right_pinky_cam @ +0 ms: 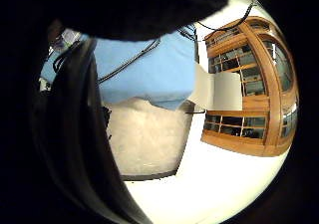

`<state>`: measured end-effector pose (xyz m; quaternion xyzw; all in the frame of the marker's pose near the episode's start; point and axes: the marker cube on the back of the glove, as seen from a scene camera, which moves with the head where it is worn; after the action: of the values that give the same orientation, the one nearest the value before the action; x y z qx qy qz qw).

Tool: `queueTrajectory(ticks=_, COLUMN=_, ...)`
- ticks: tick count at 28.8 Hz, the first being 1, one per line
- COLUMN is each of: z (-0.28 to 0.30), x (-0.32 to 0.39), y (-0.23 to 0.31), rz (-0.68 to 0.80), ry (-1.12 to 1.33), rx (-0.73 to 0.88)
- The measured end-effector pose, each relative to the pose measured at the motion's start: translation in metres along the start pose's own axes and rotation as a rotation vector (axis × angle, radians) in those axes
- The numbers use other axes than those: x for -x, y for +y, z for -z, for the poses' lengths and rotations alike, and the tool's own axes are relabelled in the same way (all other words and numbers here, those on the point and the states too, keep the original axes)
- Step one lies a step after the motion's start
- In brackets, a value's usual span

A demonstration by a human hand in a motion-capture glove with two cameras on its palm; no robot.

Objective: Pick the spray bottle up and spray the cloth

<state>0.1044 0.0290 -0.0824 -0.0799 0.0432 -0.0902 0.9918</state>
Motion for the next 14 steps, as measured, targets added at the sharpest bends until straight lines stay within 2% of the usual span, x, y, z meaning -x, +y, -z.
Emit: queueTrajectory(ticks=14, z=0.025, x=-0.031, y=0.001, rz=0.087, ry=0.026, rx=0.054)
